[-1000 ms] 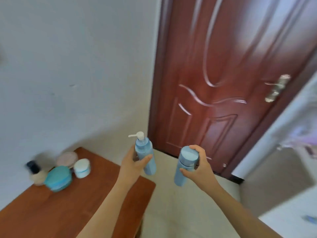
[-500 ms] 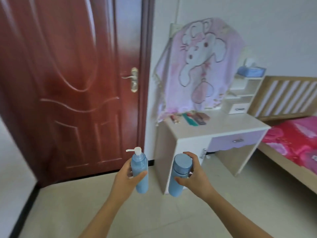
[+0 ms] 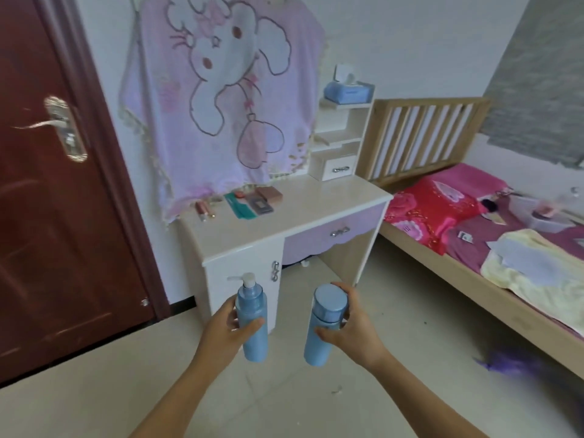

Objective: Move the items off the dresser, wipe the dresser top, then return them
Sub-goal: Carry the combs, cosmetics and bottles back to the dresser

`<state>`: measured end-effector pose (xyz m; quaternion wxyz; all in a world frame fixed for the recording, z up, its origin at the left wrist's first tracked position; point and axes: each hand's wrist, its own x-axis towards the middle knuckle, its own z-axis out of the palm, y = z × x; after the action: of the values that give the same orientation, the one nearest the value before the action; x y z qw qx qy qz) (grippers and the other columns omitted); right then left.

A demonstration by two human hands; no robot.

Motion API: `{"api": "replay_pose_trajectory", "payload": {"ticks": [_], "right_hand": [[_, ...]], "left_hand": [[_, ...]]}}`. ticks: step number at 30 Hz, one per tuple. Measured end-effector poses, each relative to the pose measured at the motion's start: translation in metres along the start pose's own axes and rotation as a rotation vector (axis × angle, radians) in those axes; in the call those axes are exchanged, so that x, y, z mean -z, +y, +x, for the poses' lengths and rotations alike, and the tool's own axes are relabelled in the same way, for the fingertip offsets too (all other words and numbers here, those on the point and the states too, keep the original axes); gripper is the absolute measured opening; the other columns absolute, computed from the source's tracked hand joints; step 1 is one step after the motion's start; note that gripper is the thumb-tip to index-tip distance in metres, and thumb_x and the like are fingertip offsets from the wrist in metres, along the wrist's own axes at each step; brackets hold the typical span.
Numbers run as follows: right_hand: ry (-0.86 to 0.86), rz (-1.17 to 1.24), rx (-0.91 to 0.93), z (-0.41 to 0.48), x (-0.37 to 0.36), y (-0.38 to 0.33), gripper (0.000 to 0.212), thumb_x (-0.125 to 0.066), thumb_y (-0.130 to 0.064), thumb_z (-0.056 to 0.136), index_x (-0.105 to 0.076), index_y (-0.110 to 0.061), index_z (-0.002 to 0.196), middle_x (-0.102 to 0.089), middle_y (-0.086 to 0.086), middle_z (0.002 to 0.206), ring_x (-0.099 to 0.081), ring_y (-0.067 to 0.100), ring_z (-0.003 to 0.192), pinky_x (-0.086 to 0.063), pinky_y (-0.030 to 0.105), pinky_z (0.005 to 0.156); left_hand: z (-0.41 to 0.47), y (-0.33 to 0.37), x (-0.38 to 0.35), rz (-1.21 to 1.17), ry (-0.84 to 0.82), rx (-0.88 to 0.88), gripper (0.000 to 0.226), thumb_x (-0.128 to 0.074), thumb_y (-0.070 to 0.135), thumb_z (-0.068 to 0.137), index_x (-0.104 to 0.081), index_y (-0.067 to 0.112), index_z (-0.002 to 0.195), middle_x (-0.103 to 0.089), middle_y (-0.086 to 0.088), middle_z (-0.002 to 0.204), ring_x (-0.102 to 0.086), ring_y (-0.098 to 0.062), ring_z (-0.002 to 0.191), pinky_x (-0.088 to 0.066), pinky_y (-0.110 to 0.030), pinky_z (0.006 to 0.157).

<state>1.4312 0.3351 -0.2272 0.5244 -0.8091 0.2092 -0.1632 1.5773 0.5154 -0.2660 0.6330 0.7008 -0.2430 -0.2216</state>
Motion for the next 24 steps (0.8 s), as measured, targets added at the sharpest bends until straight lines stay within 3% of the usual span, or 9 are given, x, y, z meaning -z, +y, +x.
{"api": "replay_pose_trajectory", "payload": {"ticks": [4,8,11,14,17,20,22,24], "right_hand": [[0.075,-0.054,-0.032,0.048,0.044,0.024,0.065,-0.075,0.002,0.068,-0.036,-0.035,0.106,-0.05,-0.015,0.106,-0.055,-0.005,0.089,-0.048,0.01,0.072],[0.149,-0.099,-0.08,0.107,0.093,0.036,0.064,-0.074,0.002,0.067,-0.037,-0.037,0.102,-0.05,-0.017,0.103,-0.055,0.003,0.091,-0.049,0.013,0.071],[0.206,-0.112,-0.116,0.149,0.13,0.044,0.065,-0.074,0.003,0.067,-0.037,-0.036,0.104,-0.049,-0.017,0.104,-0.054,0.003,0.092,-0.049,0.015,0.072],[0.287,-0.085,-0.133,0.181,0.166,0.063,0.065,-0.073,0.005,0.067,-0.038,-0.035,0.106,-0.05,-0.017,0.105,-0.053,-0.007,0.088,-0.049,0.013,0.073],[0.377,-0.052,-0.185,0.201,0.203,0.095,0.067,-0.074,0.004,0.067,-0.038,-0.035,0.107,-0.052,-0.015,0.106,-0.055,0.0,0.092,-0.05,0.018,0.076],[0.406,-0.04,-0.203,0.222,0.246,0.131,0.068,-0.075,0.004,0.065,-0.039,-0.035,0.107,-0.053,-0.013,0.107,-0.055,0.009,0.095,-0.049,0.017,0.077],[0.408,-0.036,-0.201,0.242,0.279,0.154,0.067,-0.075,0.004,0.065,-0.039,-0.035,0.107,-0.053,-0.012,0.107,-0.055,0.009,0.096,-0.049,0.016,0.075],[0.396,-0.033,-0.191,0.265,0.311,0.173,0.068,-0.075,0.004,0.065,-0.039,-0.036,0.106,-0.053,-0.01,0.107,-0.056,0.01,0.097,-0.048,0.019,0.077]], "left_hand": [[0.074,-0.006,-0.039,-0.019,-0.05,0.008,0.059,-0.071,0.054,0.045,-0.054,0.037,0.1,-0.067,0.006,0.102,-0.064,-0.016,0.093,-0.05,-0.032,0.083],[0.154,0.003,-0.088,-0.06,-0.141,0.005,0.045,-0.078,0.036,0.06,-0.055,0.03,0.098,-0.066,0.006,0.094,-0.065,0.0,0.076,-0.05,-0.014,0.066],[0.214,0.015,-0.123,-0.035,-0.196,0.007,0.058,-0.07,0.052,0.044,-0.055,0.032,0.096,-0.067,0.007,0.092,-0.065,0.003,0.074,-0.05,-0.013,0.065],[0.269,0.02,-0.161,-0.028,-0.271,-0.018,0.054,-0.07,0.051,0.047,-0.054,0.032,0.095,-0.066,0.01,0.09,-0.062,0.008,0.073,-0.047,-0.008,0.063],[0.312,0.017,-0.205,0.022,-0.314,-0.03,0.035,-0.077,0.017,0.072,-0.054,0.025,0.097,-0.063,0.007,0.089,-0.06,0.011,0.069,-0.045,-0.006,0.06],[0.35,0.013,-0.256,0.061,-0.335,-0.034,0.034,-0.067,-0.002,0.077,-0.053,0.01,0.105,-0.062,0.004,0.087,-0.06,0.01,0.067,-0.044,-0.006,0.058],[0.372,0.015,-0.289,0.04,-0.326,-0.029,0.032,-0.071,0.004,0.077,-0.054,0.01,0.104,-0.062,0.005,0.085,-0.06,0.01,0.066,-0.044,-0.006,0.057],[0.395,0.019,-0.319,0.002,-0.269,-0.014,0.036,-0.075,0.025,0.067,-0.056,0.018,0.096,-0.062,0.006,0.082,-0.06,0.01,0.064,-0.043,-0.005,0.057]]}}
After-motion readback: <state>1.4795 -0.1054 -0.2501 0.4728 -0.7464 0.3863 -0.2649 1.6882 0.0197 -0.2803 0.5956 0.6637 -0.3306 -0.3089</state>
